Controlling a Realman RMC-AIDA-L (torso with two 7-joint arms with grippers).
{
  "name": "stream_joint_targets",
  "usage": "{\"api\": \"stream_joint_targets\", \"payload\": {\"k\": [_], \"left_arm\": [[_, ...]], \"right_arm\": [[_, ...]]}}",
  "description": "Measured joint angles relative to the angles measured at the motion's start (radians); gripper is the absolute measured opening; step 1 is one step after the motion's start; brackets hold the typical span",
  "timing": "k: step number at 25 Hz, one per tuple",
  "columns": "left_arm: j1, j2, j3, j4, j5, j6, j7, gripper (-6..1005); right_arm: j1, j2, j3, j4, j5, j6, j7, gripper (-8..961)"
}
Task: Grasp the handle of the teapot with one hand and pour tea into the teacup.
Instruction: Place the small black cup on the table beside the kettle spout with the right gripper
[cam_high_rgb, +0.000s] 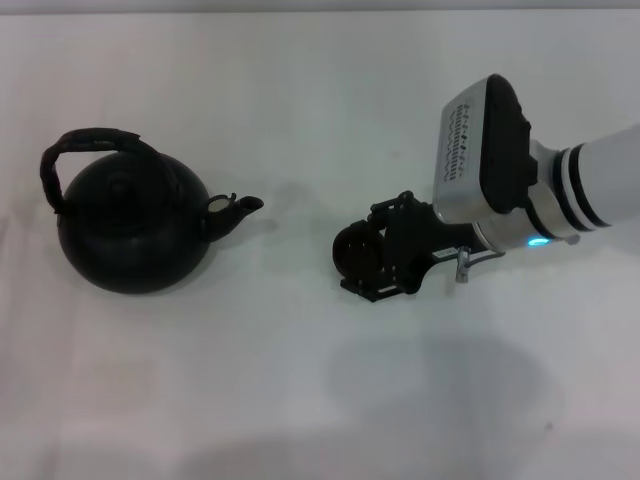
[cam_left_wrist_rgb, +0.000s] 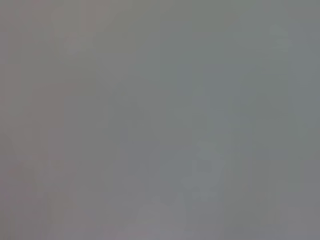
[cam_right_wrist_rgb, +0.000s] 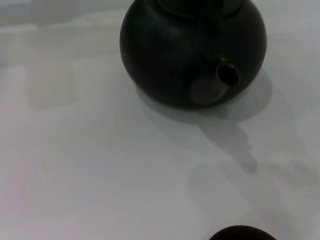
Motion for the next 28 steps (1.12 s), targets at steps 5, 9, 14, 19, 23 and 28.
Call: {"api": "stream_joint_targets", "payload": {"k": [5,9,14,19,23,28], "left_arm": [[0.0,0.0,0.0,0.0,0.012,0.005,-0.001,832],[0.001,0.0,0.0,0.0,0.013,0.011,-0.002,833],[0.001,0.0,0.0,0.0,0.013,0.011,-0.002,832],[0.002,0.0,0.0,0.0,0.013,0.011,-0.002,832],[0.002,0.0,0.0,-0.001,0.013,0.011,-0.002,832],[0.002,0.0,0.0,-0.001,0.013,0.008,-0.002,831]], "right_arm": [[0.009,0.0,-0.014,0.013,0.004,-0.007,0.0,723],[0.007,0.0,-0.015,0.012,0.004,-0.008,0.0,724],[0.001,0.0,-0.012,0.008,0.004,0.0,0.0,777],[0.004,-0.004,-0.01,0.008,0.022,0.007,-0.005,830],[0.005,-0.006,-0.003,0.006,0.037,0.01,-0.009,855],[-0.003,-0.008,0.05,-0.006,0.061,0.017,-0.032,868]]}}
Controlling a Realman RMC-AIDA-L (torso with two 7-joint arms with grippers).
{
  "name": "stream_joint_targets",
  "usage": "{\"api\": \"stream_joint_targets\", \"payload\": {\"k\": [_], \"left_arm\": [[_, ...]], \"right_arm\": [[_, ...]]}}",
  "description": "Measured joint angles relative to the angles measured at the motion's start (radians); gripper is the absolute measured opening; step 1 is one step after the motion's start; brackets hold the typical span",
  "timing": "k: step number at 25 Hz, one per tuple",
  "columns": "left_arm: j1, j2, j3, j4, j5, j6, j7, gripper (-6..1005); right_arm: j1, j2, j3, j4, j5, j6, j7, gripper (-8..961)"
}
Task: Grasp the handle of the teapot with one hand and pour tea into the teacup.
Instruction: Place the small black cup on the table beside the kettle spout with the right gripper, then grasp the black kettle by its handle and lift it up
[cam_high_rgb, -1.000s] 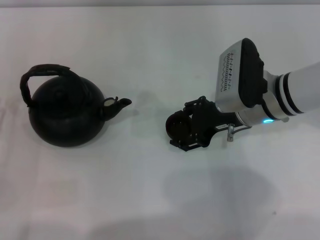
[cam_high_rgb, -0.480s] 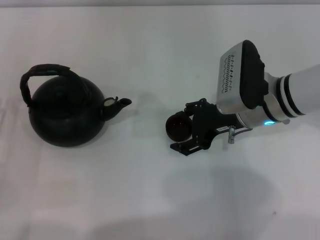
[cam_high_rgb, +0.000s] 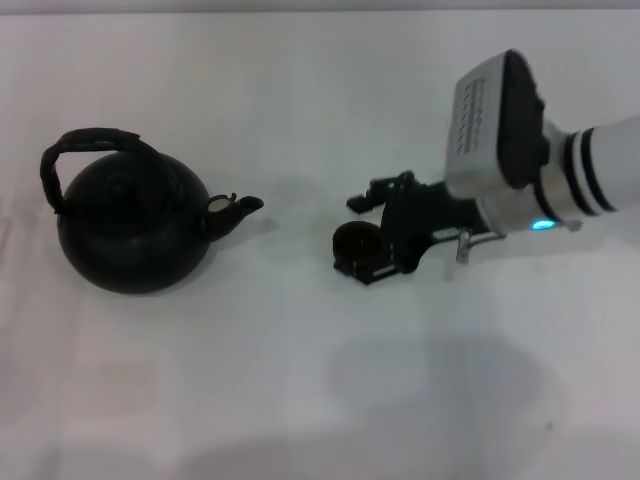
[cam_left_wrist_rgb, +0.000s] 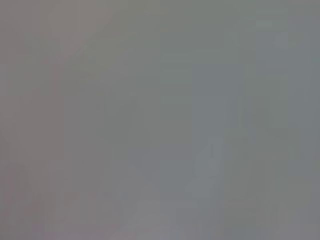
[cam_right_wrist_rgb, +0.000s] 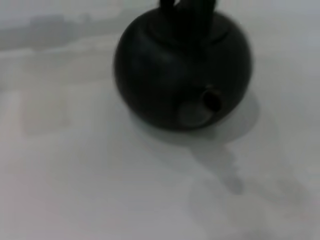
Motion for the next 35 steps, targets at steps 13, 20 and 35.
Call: {"api": "stream_joint_targets", "payload": {"k": [13,20,35], "left_arm": [[0.006,0.0,0.002,-0.002,0.044,-0.002,0.007,833],[0.001,0.0,0.001,-0.002,0.148,-0.004,0.002,832],[-0.048,-0.002,0.002,0.002,0.403,-0.005,0.019,833]], "right_arm": [[-0.073,-0.005,0.392,-0.053,0.078,0.288,-0.1,869],[-0.165,-0.01,0.763,-0.002,0.177,0.388,-0.231,871],[-0.17,-0.013,1.001,0.202,0.206,0.366,-0.389,865]]}}
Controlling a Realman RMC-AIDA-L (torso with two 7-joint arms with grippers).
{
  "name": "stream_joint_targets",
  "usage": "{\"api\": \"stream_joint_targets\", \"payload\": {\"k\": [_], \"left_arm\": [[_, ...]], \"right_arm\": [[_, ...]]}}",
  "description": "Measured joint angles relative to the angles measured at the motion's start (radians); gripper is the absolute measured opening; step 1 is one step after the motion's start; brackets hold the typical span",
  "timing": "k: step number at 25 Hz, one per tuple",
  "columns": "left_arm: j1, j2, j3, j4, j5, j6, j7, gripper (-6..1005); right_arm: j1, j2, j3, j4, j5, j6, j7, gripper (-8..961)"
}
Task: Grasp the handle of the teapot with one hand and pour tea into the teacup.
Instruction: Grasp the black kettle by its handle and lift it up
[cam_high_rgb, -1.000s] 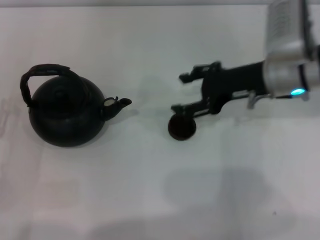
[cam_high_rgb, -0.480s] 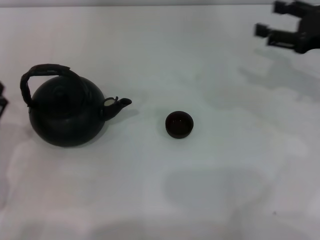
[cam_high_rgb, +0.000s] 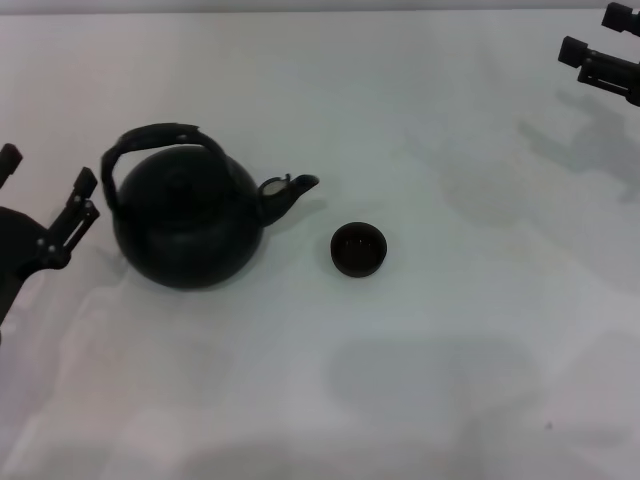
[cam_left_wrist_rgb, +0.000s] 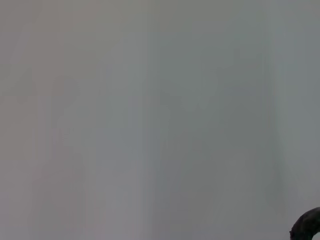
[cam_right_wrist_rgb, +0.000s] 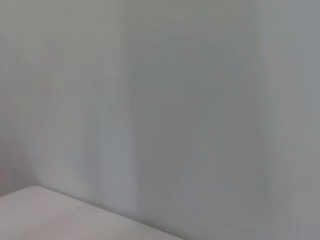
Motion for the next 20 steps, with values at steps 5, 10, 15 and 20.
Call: {"api": "stream_joint_targets", "payload": {"k": [5,10,15,20], "left_arm": [[-0.005,-0.002,0.0,0.0,0.022,0.025,0.041,831],[0.0,-0.003,-0.002,-0.001,0.022,0.077,0.063,832],[0.007,-0.003,0.0,-0.001,0.032,0.132,0.081,832],[0.0,-0.001,0.0,-0.004,0.053,0.126,0.056,833]], "right_arm": [[0.006,0.0,0.002,0.012,0.0,-0.026,-0.004,865],[0.007,0.0,-0.002,0.014,0.001,-0.053,-0.001,864],[0.009,0.0,-0.004,0.014,0.001,-0.083,0.002,864],[0.027,0.0,-0.005,0.028,-0.004,-0.088,0.001,864]]}}
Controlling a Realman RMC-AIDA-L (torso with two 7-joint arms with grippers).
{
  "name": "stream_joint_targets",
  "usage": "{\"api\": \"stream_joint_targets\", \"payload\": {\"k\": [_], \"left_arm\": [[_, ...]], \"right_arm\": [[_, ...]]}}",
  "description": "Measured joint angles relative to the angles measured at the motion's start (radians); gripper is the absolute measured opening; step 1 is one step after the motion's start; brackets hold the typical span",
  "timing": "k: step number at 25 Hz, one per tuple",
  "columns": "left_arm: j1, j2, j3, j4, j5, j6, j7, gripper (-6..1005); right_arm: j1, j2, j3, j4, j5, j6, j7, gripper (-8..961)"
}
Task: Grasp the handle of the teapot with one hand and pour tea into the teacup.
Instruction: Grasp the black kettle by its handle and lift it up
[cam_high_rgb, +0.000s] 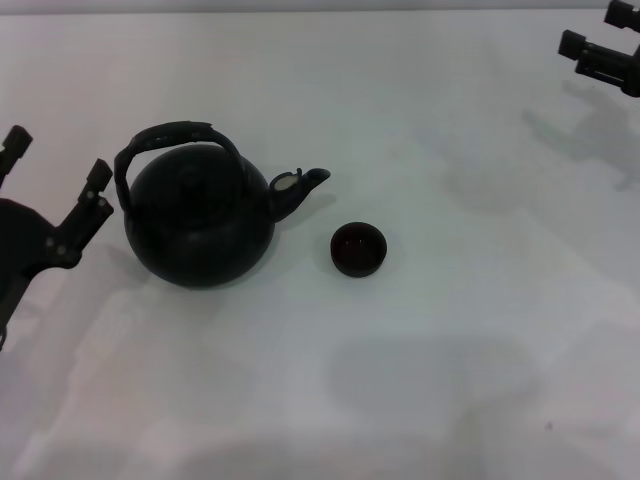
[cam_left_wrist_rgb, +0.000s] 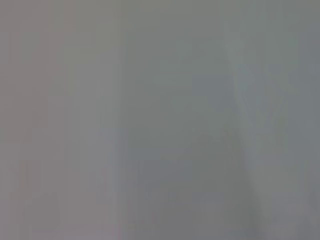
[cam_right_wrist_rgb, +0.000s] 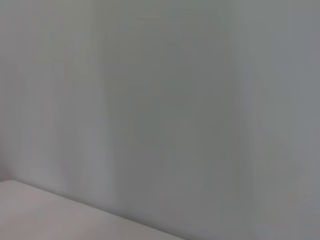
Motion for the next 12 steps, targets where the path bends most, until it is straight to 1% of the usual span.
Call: {"api": "stream_joint_targets", "payload": {"k": [6,12], "left_arm": [[-0.021,0.007,0.004,0.004,0.028,-0.053,-0.099,831],[-0.039,0.009,0.035,0.012,0.033,-0.101,-0.139,833]], "right_arm": [[0.009,0.0,-0.001,0.012,-0.004,-0.001,-0.005,864],[0.009,0.0,-0.001,0.012,-0.005,0.001,-0.005,863]]}}
